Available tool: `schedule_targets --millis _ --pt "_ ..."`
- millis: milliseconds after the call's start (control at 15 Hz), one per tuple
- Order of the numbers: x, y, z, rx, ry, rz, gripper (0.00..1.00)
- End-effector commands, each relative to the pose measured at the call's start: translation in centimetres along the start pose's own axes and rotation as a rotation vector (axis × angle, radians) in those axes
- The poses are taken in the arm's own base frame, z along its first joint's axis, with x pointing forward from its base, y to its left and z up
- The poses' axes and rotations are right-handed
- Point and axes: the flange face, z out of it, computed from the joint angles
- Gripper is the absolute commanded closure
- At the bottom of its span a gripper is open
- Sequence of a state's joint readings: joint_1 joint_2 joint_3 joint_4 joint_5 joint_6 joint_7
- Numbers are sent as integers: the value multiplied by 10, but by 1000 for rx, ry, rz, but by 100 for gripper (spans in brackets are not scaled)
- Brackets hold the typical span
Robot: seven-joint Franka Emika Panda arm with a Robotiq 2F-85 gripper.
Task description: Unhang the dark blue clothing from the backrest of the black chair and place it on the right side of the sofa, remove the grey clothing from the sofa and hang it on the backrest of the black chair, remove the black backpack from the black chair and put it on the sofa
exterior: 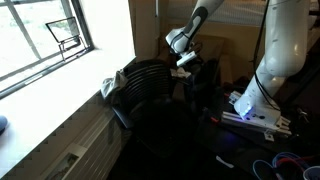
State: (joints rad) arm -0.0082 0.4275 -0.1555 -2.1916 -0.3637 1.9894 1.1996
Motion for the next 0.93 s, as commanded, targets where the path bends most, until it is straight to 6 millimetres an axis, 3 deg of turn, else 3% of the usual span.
schedule_targets --millis 0,400,867 --pt "-3 -2 6 35 7 135 0" --pt "-6 -6 7 -7 23 169 0" --pt "-20 -30 18 91 126 199 0"
